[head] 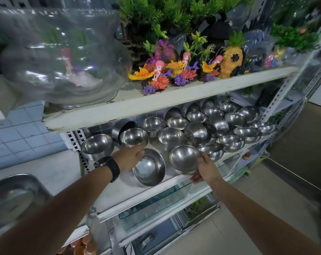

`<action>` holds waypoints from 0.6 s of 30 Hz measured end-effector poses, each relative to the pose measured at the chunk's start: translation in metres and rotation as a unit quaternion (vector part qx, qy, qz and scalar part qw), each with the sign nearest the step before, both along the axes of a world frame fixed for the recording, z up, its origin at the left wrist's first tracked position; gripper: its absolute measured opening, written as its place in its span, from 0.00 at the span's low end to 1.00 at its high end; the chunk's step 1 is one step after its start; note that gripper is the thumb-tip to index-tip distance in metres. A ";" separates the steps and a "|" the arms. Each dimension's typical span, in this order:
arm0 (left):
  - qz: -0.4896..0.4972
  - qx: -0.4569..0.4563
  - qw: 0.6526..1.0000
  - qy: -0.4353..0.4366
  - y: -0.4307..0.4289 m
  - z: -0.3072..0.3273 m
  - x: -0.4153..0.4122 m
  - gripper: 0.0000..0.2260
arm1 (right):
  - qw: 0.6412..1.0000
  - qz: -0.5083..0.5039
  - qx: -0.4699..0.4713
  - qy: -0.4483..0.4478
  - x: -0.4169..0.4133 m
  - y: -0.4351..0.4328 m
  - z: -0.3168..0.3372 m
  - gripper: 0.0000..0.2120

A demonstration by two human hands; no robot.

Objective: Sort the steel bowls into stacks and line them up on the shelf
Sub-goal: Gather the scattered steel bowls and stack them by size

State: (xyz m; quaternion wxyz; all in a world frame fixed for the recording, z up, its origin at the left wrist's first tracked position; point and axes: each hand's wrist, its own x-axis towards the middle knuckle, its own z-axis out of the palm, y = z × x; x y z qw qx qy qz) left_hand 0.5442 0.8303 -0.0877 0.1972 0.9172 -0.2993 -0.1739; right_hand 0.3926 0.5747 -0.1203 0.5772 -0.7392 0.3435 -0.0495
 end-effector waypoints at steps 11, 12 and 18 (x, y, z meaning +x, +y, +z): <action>0.130 -0.148 0.977 0.076 0.034 0.016 -0.024 0.17 | 0.999 -0.001 0.004 -0.046 0.002 0.012 0.010 0.19; 0.154 -0.162 0.971 0.081 0.038 0.018 -0.025 0.17 | 0.999 0.003 0.007 -0.051 0.004 0.013 0.015 0.19; 0.249 -0.197 0.944 0.085 0.067 0.042 -0.041 0.16 | 0.995 0.047 0.020 -0.086 0.018 0.019 0.042 0.16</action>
